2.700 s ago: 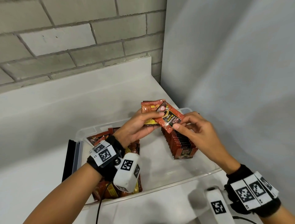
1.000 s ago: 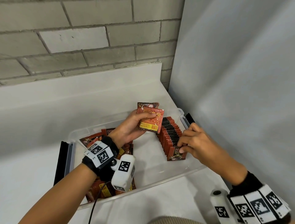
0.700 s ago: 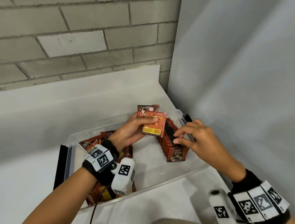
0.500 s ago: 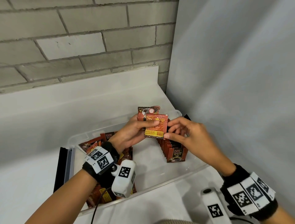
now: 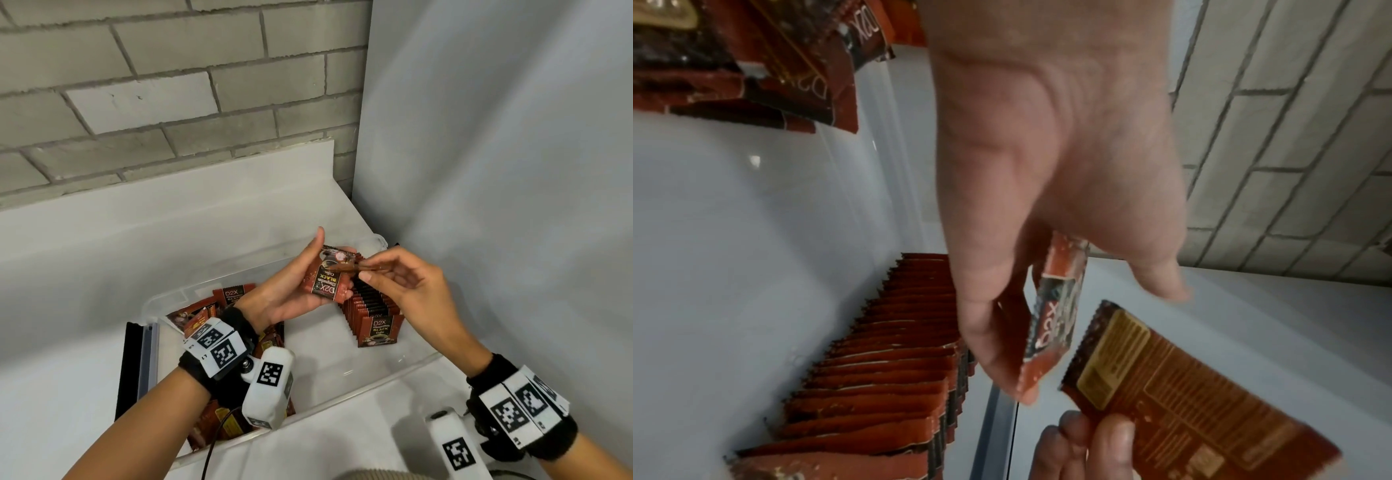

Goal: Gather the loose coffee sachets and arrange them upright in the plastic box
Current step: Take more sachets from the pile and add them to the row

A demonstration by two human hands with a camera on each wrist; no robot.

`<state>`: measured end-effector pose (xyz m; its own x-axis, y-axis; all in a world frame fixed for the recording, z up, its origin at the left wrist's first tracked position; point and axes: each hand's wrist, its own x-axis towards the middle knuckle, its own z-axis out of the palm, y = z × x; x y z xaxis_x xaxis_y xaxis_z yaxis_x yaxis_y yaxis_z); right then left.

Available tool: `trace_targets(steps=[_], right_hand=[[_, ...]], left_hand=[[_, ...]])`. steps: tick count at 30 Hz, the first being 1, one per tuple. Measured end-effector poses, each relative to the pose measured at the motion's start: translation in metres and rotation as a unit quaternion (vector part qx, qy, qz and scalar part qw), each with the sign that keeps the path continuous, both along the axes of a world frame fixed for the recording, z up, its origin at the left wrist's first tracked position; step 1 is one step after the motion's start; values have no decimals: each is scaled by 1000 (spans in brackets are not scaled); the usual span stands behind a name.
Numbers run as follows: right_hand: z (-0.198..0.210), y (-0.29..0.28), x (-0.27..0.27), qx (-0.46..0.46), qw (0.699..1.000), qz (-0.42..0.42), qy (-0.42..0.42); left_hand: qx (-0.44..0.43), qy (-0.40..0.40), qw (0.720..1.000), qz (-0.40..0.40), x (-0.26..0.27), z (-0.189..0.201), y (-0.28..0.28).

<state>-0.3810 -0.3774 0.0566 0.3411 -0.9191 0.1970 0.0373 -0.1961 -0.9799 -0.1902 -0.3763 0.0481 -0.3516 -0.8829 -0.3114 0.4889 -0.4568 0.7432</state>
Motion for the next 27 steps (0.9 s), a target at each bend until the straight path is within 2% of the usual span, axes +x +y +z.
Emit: trace_targets(steps=[4,8,12,16,19,23,27], right_hand=[[-3,-1,0,-33,999,29,12],[-7,-3,-1,-40,998,41,20],[-7,-4,-1,-34,998,38,31],[-5,-5,-1,-4,999,-26,25],[-1,-1,2,7,999,0,49],[-5,-1,6,-7,995,31,99],[-6,-4,3,17,998,-9,64]], left_hand=[[-32,-25,999,-29,1,-1,3],[-36,-45,998,-7,2,1,4],[-45,-18,998,38,2,1,3],[-54,5,995,87,2,3,1],[-65,12,992,110,1,3,0],[-73,22,990,118,1,-1,-1],[-71,15,992,104,2,-2,-3]])
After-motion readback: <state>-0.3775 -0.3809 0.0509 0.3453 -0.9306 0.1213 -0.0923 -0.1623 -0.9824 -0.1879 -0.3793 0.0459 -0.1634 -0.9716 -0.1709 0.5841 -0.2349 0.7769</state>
